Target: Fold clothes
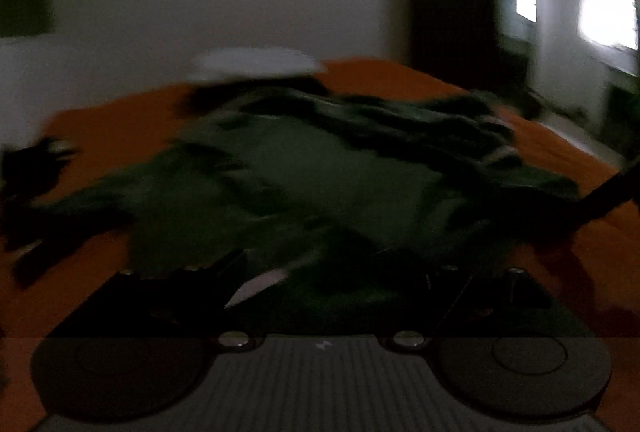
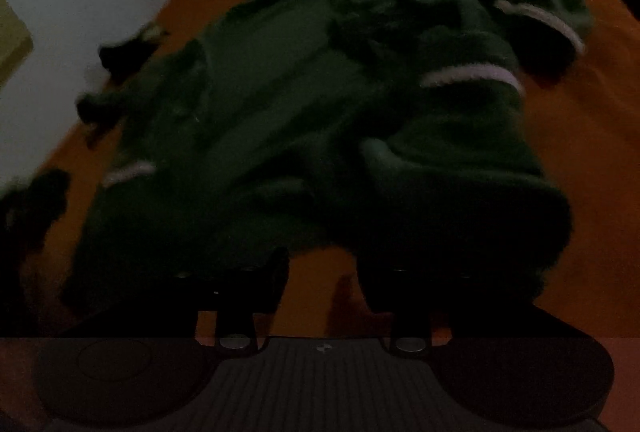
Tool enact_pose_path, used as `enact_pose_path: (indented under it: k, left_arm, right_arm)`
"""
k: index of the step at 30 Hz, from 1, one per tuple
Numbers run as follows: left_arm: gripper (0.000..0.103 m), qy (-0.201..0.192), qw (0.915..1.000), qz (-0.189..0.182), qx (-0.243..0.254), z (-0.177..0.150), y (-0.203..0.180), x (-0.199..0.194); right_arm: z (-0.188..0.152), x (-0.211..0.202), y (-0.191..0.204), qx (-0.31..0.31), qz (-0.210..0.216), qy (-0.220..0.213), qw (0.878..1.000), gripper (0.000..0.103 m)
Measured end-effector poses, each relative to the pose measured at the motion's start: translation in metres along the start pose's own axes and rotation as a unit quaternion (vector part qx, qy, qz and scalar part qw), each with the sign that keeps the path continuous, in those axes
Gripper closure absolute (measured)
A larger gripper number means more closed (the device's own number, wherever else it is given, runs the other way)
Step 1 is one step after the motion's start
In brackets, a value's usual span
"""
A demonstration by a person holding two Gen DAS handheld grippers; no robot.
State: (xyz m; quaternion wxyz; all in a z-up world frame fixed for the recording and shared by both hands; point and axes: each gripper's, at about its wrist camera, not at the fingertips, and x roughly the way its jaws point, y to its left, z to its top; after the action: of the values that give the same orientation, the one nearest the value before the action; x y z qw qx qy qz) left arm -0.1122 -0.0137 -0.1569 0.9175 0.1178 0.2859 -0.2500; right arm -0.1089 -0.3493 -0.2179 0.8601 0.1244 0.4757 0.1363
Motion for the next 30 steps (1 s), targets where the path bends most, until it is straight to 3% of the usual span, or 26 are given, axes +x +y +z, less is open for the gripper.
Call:
enact_pose_path:
  k: [4,8,11,14,15,17,19,21,24,27,30]
  left_arm:
    - [0.012,0.057,0.9928,-0.066,0.082,0.048,-0.022,0.068]
    - [0.012,0.082,0.9845,-0.059,0.143,0.057,-0.046,0.13]
    - [0.012,0.077,0.9816,-0.054,0.166,0.042,-0.061,0.145]
    - [0.012,0.064,0.985,-0.068,0.145,0.023,-0.067,0.132]
    - [0.012,0.061,0.986,-0.072,0.138,0.019,-0.07,0.126]
    - [0.012,0.06,0.9859,-0.094,0.125,0.013,-0.073,0.11]
    - [0.012,0.059,0.9846,-0.116,0.117,0.006,-0.075,0.092]
    - [0.012,0.055,0.9831,-0.125,0.122,-0.001,-0.076,0.077]
    - [0.012,0.047,0.9837,-0.127,0.118,-0.013,-0.071,0.058]
    - [0.012,0.056,0.9843,-0.122,0.115,-0.027,-0.063,0.052]
    - [0.012,0.085,0.9805,-0.126,0.125,-0.04,-0.058,0.051]
  right_arm:
    - [0.003,0.001,0.003,-0.051,0.001,-0.016,0.999,0.06]
    - [0.021,0.02,0.007,-0.123,-0.036,-0.047,0.991,0.06]
    - [0.032,0.044,0.004,-0.157,-0.087,-0.047,0.983,0.06]
    - [0.041,0.06,-0.011,-0.161,-0.105,-0.044,0.98,0.08]
    - [0.043,0.06,-0.015,-0.162,-0.104,-0.044,0.98,0.094]
    - [0.054,0.041,-0.028,-0.112,-0.061,-0.063,0.99,0.094]
    - [0.07,0.005,-0.047,-0.014,0.018,-0.093,0.995,0.094]
    - [0.086,-0.032,-0.061,0.076,0.103,-0.124,0.984,0.095]
    - [0.12,-0.062,-0.048,0.104,0.193,-0.159,0.962,0.095]
    - [0.154,-0.045,-0.001,0.056,0.225,-0.133,0.964,0.095]
    - [0.16,0.031,0.053,0.0,0.228,-0.006,0.974,0.085]
